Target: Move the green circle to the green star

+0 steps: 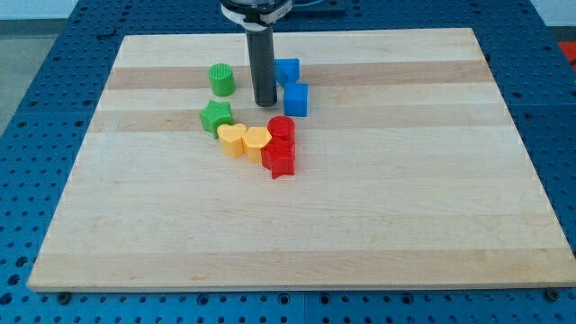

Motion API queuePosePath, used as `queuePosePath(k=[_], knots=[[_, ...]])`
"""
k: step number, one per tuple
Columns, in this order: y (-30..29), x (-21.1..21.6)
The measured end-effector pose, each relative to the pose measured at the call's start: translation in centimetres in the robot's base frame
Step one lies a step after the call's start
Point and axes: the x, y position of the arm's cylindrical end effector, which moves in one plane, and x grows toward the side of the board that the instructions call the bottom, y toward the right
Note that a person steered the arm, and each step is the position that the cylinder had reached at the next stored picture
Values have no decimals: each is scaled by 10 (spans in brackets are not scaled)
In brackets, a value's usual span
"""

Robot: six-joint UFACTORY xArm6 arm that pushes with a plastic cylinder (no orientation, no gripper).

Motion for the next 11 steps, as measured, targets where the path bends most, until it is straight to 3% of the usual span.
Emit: queuePosePath(k=[3,4,6,8,11], knots=[[-99,1],[-120,-20],[-109,-73],[-60,-70],[-61,-33]])
